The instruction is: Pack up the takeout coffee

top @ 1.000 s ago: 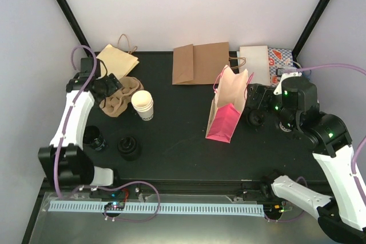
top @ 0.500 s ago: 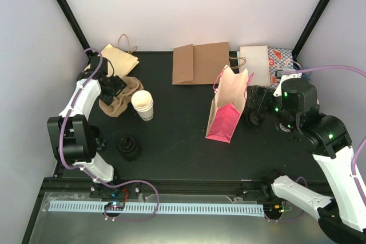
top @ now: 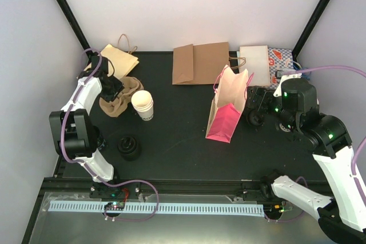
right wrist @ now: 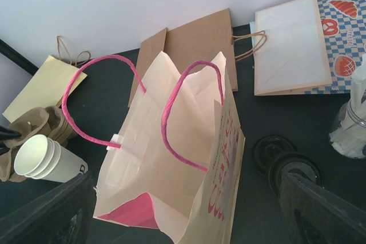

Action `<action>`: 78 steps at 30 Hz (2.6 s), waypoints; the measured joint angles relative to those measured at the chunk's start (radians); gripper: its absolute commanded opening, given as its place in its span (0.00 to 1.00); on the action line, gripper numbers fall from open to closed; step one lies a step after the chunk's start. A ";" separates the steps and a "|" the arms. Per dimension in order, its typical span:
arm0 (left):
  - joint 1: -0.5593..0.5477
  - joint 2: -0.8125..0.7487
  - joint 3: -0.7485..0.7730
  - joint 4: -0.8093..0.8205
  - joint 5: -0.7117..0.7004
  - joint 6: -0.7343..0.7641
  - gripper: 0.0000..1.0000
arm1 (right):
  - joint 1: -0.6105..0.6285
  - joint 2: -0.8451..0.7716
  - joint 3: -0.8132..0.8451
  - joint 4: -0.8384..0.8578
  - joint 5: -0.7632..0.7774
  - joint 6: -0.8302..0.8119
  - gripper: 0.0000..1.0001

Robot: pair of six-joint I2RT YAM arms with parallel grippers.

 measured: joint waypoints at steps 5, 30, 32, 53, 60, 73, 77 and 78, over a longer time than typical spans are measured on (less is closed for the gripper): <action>0.001 -0.016 0.007 -0.009 -0.022 -0.007 0.30 | 0.000 0.000 0.000 -0.004 0.000 0.000 0.90; -0.138 -0.550 0.026 0.029 0.083 0.110 0.27 | 0.000 -0.026 -0.018 0.011 0.042 -0.042 0.89; -0.196 -0.571 0.032 0.053 0.109 0.129 0.27 | 0.000 -0.037 -0.025 0.014 0.045 -0.047 0.89; -0.764 -0.507 0.234 0.293 0.192 0.649 0.28 | 0.000 0.022 -0.034 -0.003 -0.149 -0.163 0.86; -0.859 -0.448 0.249 0.315 0.192 0.776 0.28 | 0.000 0.098 0.019 -0.010 -0.151 -0.162 0.86; -0.914 -0.463 0.183 0.346 0.183 0.901 0.29 | 0.000 -0.027 0.029 0.022 -0.146 -0.145 0.87; -0.918 -0.468 0.166 0.348 0.184 0.932 0.29 | 0.000 -0.020 0.029 0.022 -0.125 -0.145 0.87; -0.918 -0.470 0.162 0.352 0.184 0.938 0.29 | 0.000 -0.018 0.028 0.022 -0.123 -0.145 0.87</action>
